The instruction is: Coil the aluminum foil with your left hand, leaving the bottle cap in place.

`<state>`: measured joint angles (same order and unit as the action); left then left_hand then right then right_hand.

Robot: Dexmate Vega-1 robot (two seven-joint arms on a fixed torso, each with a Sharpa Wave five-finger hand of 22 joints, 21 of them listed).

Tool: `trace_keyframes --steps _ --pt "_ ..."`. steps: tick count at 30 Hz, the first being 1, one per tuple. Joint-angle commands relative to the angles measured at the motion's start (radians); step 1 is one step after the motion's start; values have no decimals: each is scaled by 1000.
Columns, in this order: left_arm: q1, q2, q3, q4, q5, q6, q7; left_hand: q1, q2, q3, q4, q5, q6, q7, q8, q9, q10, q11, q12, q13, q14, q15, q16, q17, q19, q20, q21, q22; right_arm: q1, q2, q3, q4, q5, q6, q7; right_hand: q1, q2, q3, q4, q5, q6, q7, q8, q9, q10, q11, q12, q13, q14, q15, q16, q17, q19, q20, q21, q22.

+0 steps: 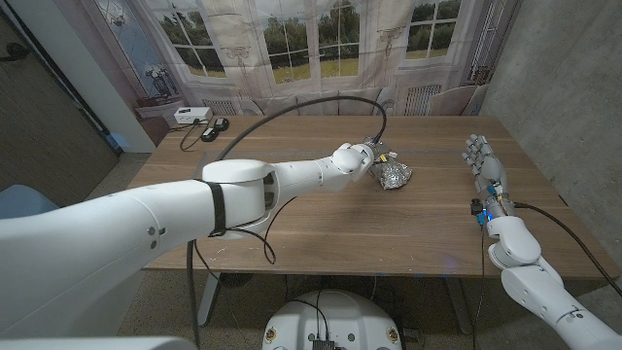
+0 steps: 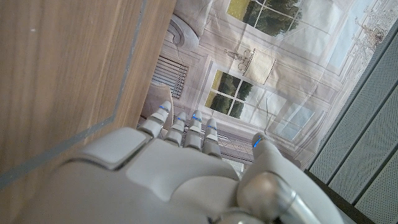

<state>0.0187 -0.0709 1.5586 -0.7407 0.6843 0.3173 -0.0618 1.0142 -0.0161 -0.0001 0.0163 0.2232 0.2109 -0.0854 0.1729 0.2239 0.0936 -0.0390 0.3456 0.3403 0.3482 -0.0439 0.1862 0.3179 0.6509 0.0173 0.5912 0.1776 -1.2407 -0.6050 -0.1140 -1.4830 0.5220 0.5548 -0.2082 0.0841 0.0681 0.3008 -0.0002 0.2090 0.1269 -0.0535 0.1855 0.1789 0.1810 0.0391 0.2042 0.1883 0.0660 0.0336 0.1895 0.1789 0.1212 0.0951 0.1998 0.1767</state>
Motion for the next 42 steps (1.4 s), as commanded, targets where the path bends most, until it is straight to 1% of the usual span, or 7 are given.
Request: trace_keyframes --steps 1,5,14,29,33,38,42 --pt "-6 35 -2 -86 69 8 -109 -146 -80 -90 55 53 -208 -28 1 -28 -91 11 -80 -32 -134 20 -7 -60 -165 134 -111 -2 -11 0 6 -12 -13 2 -16 1 5 3 1 -1 7 -1 4 2 10 2 3 4 6 3 8 3 4 -3 5 4" --pt "2 55 -20 -121 78 14 -113 -214 -86 -137 90 92 -265 -50 5 -34 -117 10 -103 -46 -199 49 -4 -85 -277 193 -186 -1 -15 -1 9 -16 -14 1 -16 1 5 3 1 -1 7 -1 4 2 9 2 2 4 6 4 7 3 4 -3 5 4" --pt "85 146 -121 -258 92 60 89 -399 19 -181 158 99 -254 -82 25 -35 -130 10 -113 -64 -292 101 1 -106 -453 199 -312 1 -12 0 6 -12 -8 -4 -8 1 5 3 1 -1 8 -1 5 2 10 3 2 4 6 5 7 3 4 -2 5 4" --pt "129 245 -408 -312 -210 -285 144 -508 92 -201 134 61 -117 -95 54 -38 16 20 -67 -85 -209 82 31 -125 -430 195 -340 6 -18 -2 11 -10 -2 0 -3 0 5 2 2 -1 12 -2 6 2 10 2 0 4 6 5 6 3 4 -3 5 4" --pt "116 246 -449 -278 -252 -355 144 -394 166 -136 70 66 -36 -105 57 -40 95 -2 -54 -103 -135 34 35 -134 -341 173 -331 5 -18 -3 11 -10 -1 -4 -2 0 5 2 2 -1 14 -2 6 2 10 2 0 4 7 5 6 3 4 -2 5 4" --pt "109 228 -451 -243 -233 -348 176 -197 240 271 103 154 -22 -36 29 -32 188 2 -53 -111 -54 -11 37 -122 -217 61 -306 14 -18 -2 10 -7 0 -3 -1 -1 5 2 3 -1 14 -1 6 2 9 2 -1 4 7 5 6 3 4 -3 5 4" --pt "114 191 -438 -169 -232 -372 211 -240 217 305 158 153 1 -37 33 -29 205 -10 -56 -112 -46 -15 31 -122 -263 122 -327 14 -20 2 11 -4 1 1 -4 -2 5 1 3 -1 15 -1 6 2 10 2 -1 4 7 5 6 4 4 -2 5 4"
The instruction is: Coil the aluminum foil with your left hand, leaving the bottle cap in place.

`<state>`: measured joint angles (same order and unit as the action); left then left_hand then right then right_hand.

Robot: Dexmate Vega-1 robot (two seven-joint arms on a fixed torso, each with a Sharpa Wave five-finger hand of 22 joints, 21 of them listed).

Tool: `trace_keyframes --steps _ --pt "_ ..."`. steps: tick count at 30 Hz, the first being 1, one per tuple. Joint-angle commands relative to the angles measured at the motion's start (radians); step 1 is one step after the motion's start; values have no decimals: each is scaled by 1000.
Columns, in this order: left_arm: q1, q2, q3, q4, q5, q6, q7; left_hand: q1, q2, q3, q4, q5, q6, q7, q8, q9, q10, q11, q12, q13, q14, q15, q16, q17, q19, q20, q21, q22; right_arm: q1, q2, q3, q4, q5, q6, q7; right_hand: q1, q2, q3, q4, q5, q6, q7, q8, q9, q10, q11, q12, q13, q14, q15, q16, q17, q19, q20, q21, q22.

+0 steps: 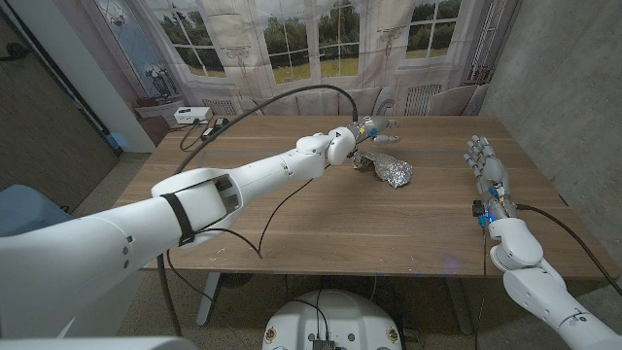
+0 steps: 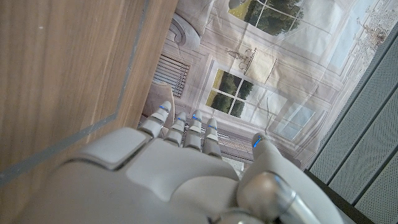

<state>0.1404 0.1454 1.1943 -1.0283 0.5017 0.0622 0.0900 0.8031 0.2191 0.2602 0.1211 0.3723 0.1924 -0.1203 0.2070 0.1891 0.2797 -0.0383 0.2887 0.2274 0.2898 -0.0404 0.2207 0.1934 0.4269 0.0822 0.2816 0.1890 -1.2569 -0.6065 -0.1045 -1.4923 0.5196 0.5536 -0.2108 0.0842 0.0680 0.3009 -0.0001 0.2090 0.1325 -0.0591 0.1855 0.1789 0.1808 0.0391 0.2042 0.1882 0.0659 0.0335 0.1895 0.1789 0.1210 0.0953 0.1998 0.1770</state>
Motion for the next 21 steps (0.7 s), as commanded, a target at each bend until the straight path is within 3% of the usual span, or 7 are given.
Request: trace_keyframes --steps 1,3,4,6,8,14,21 --pt "-11 -36 -70 139 -55 -126 49 -70 -50 21 63 -7 28 -15 -1 5 16 -18 -5 1 13 -22 -7 0 -53 72 -27 1 -4 3 2 4 3 0 -2 -2 5 1 3 -1 9 4 6 2 10 3 -1 5 7 5 6 4 4 -3 5 3" --pt "-18 -53 -68 179 -80 -155 16 -152 -91 -32 61 -35 32 -33 -6 3 3 -3 -18 -1 -9 -3 -21 -3 -90 120 -50 -2 -5 3 2 3 0 0 -6 -2 5 1 3 -1 9 5 6 2 11 2 -1 5 8 6 6 4 4 -3 5 3" --pt "-19 -55 -64 182 -81 -154 6 -188 -111 -55 54 -51 16 -45 -15 0 -13 6 -29 -3 -27 14 -28 -5 -106 130 -61 -3 -7 2 3 -1 -3 -4 -10 -2 5 1 3 -1 10 5 6 2 11 2 -1 5 8 6 6 4 4 -3 5 3" --pt "-19 -56 -53 186 -71 -151 8 -238 -151 -95 47 -75 2 -61 -21 -2 -35 1 -42 -4 -50 21 -34 -6 -122 134 -71 -3 -8 1 4 -5 -4 -7 -15 -2 5 1 3 -1 9 5 6 2 11 2 -1 5 9 6 6 4 4 -4 5 3" --pt "-23 -64 -41 218 -66 -179 20 -290 -165 -123 51 -91 -8 -63 -21 -2 -48 7 -50 -4 -70 29 -35 -4 -144 134 -81 -3 -10 0 5 -8 -3 -10 -15 -3 5 1 4 -1 10 4 6 2 11 2 -1 5 9 5 6 4 4 -3 5 3" --pt "-39 -121 -9 396 -65 -300 98 -472 -132 -189 65 -111 -7 -34 -15 -1 -74 31 -63 -5 -119 56 -34 0 -220 122 -91 2 -3 -1 3 -9 -6 -19 -17 -3 5 1 4 -1 10 5 6 2 12 3 -2 5 9 6 6 4 4 -3 5 3" --pt "-22 -133 40 451 -22 -347 237 -541 -121 -215 62 -111 -7 -34 -16 -1 -95 36 -70 -5 -146 70 -37 0 -246 131 -91 2 6 -2 -1 -6 -6 -27 -16 -4 5 0 5 -1 11 5 6 2 12 6 -2 5 11 7 6 4 4 -4 4 3"
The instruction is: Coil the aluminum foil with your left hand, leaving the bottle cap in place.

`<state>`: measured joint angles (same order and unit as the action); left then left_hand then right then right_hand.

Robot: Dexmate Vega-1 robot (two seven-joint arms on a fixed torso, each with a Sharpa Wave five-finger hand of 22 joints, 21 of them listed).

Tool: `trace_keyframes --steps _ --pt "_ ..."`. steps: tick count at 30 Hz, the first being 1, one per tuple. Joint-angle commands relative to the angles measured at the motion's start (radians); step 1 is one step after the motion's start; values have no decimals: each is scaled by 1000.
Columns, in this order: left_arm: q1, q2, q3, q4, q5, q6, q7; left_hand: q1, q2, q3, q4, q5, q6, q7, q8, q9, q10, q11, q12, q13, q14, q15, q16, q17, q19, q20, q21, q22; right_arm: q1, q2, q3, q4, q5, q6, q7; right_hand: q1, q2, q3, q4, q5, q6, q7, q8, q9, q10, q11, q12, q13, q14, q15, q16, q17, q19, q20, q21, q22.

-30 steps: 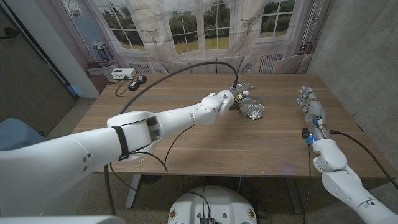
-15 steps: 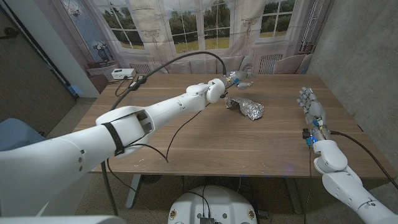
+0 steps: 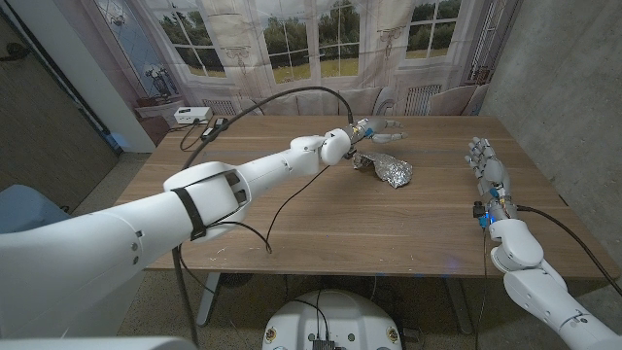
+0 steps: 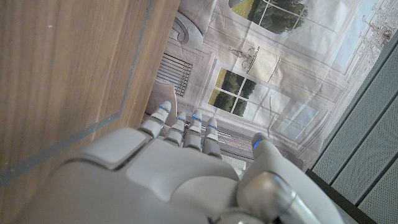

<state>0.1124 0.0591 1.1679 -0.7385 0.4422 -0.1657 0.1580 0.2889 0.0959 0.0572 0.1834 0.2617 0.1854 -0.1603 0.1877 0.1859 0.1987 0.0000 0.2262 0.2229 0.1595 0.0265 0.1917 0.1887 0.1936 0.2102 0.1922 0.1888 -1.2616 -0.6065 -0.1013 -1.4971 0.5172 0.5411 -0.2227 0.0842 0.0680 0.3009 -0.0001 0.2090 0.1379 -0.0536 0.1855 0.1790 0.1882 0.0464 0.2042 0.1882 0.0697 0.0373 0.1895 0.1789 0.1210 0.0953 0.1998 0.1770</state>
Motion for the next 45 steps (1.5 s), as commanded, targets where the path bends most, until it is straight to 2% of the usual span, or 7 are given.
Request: trace_keyframes --steps 1,18,25,35,40,42,45 --pt "12 -51 74 173 48 -125 210 -34 2 -15 -1 0 8 6 7 2 -14 -3 -6 -1 -16 3 -7 4 -14 3 -1 2 11 -2 -4 -1 -4 -16 -4 -4 5 0 5 -1 5 -1 6 2 5 -2 -2 5 8 3 6 4 4 -4 4 3" --pt "17 -170 189 367 -7 -26 176 -130 15 -59 -11 24 -68 -10 -15 1 -33 -4 -12 -2 -17 -4 -5 1 26 -1 17 -1 17 -3 -7 3 -4 -21 -10 -5 5 0 6 -1 11 3 7 2 15 1 0 5 17 6 9 4 4 -3 4 3" --pt "-3 -199 238 374 -58 85 30 -159 -38 -149 -24 163 -249 53 -17 3 -160 19 -28 -1 -136 16 -10 1 -36 -13 3 -3 17 -12 -8 -4 -4 -38 -10 -6 5 -1 7 -1 19 8 9 2 22 4 2 5 21 8 9 4 6 -3 5 3" --pt "-20 -212 299 370 -75 142 -21 -152 -66 -192 -37 217 -314 85 -13 3 -198 5 -28 0 -151 11 -8 -1 -6 -11 14 -5 26 -19 -11 -7 -1 -66 -14 -9 10 -1 11 0 46 17 17 3 52 14 11 5 30 4 11 4 7 -7 5 3" --pt "-27 -214 347 373 -23 144 36 13 -151 -245 -139 272 -321 122 14 2 -217 -1 -10 1 -145 2 0 -8 133 -70 45 -9 29 -26 -13 -10 -8 -81 -22 -10 14 1 14 0 62 19 21 3 62 17 13 5 34 5 11 4 9 -10 6 3" --pt "-24 -213 367 377 9 135 101 200 -161 -256 -227 290 -251 135 35 4 -158 -11 18 1 -26 -58 25 -6 280 -119 77 -4 28 -29 -14 -15 -17 -89 -33 -11 15 1 15 0 66 19 22 3 65 18 13 5 35 5 11 4 9 -11 6 3" --pt "-13 -208 387 377 54 138 209 349 -118 -260 -278 302 -114 133 66 8 -31 -37 62 5 172 -138 71 2 440 -185 128 8 29 -32 -15 -18 -20 -97 -36 -11 17 1 16 0 75 22 24 3 68 18 13 5 35 5 11 4 9 -11 5 3"
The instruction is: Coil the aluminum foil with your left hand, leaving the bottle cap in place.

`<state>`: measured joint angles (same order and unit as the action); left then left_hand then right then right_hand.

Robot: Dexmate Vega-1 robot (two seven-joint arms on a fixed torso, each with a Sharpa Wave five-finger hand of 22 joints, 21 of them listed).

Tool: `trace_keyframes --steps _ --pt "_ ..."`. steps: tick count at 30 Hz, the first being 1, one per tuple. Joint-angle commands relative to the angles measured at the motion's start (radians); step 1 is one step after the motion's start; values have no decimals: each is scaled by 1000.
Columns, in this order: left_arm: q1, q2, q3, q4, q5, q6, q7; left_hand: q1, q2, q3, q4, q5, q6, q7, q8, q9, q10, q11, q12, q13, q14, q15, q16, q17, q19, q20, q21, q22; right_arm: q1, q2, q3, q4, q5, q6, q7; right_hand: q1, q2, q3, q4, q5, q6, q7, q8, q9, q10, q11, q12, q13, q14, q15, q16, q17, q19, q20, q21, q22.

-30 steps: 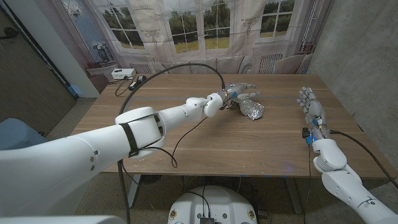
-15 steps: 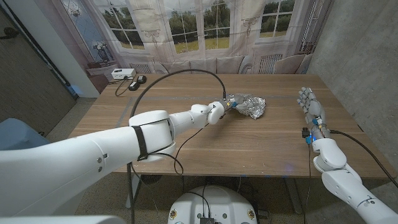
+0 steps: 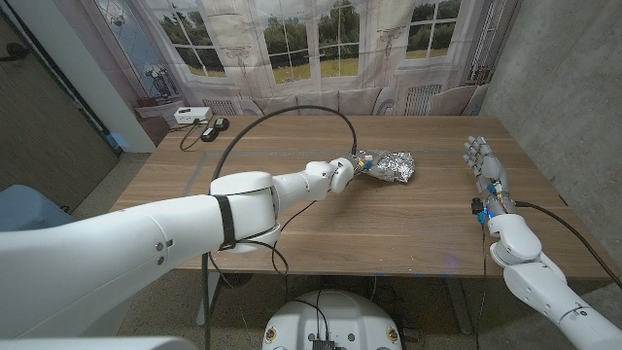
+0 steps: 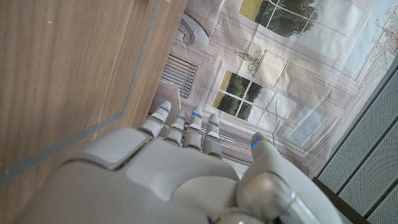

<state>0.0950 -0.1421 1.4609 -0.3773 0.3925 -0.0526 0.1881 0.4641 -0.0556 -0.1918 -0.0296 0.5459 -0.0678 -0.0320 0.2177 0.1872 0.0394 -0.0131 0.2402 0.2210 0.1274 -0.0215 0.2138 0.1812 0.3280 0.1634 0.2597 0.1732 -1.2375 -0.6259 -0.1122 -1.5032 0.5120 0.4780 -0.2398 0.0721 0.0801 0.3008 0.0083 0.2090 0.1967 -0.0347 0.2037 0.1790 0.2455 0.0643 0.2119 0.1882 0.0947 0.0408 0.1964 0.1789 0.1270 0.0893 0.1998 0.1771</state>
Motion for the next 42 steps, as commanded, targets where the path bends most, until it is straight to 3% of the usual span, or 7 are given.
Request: trace_keyframes --steps 1,8,13,20,26,33,42 --pt "6 -5 97 17 113 25 203 203 51 -20 -70 22 194 11 47 9 187 -34 68 11 291 -115 72 14 367 -167 85 30 5 -14 -4 -13 -16 -36 -21 1 5 2 8 0 19 5 7 3 11 1 6 6 10 2 4 4 3 -6 5 3" --pt "22 4 112 19 158 39 340 289 149 -114 -46 43 617 22 154 27 560 -62 217 84 895 -192 305 154 694 -314 402 233 3 -24 -5 -25 -32 -62 -42 0 8 2 11 1 51 15 15 3 23 3 7 6 12 2 3 4 3 -7 5 3" --pt "35 29 110 -18 165 55 412 382 129 -148 -59 41 911 78 199 82 846 -79 427 276 1096 -179 569 467 701 -354 669 569 3 -28 -4 -29 -38 -72 -52 0 9 3 12 1 70 18 18 3 36 4 9 6 15 -1 3 4 3 -8 5 3" --pt "45 45 122 -47 182 95 463 406 137 -144 -28 2 1215 85 346 232 1009 -108 696 625 1244 -167 755 684 776 -359 797 668 5 -34 -7 -38 -47 -92 -62 0 10 3 14 1 80 19 19 4 41 4 9 6 17 -2 3 4 5 -10 6 3" --pt "53 54 131 -57 196 115 512 439 162 -129 -16 -42 1300 76 442 333 1100 -119 828 821 1288 -161 796 675 822 -362 832 661 7 -39 -9 -49 -56 -109 -72 0 11 4 15 1 85 20 19 4 44 4 9 6 20 -2 3 4 5 -11 6 3" --pt "49 51 144 -57 214 123 502 527 263 -52 3 -108 1236 87 346 234 1060 -125 801 852 1281 -166 833 639 800 -355 851 652 8 -44 -12 -56 -65 -120 -80 0 11 4 16 1 90 22 17 4 47 4 8 6 23 -2 3 4 8 -14 6 3" --pt "48 45 157 -53 237 146 504 568 240 72 93 -169 1266 103 338 260 1140 -120 813 853 1290 -154 913 653 809 -353 890 688 -2 -45 -7 -62 -67 -118 -85 0 12 5 18 1 95 24 15 4 51 7 7 6 25 -4 2 4 9 -12 7 3"
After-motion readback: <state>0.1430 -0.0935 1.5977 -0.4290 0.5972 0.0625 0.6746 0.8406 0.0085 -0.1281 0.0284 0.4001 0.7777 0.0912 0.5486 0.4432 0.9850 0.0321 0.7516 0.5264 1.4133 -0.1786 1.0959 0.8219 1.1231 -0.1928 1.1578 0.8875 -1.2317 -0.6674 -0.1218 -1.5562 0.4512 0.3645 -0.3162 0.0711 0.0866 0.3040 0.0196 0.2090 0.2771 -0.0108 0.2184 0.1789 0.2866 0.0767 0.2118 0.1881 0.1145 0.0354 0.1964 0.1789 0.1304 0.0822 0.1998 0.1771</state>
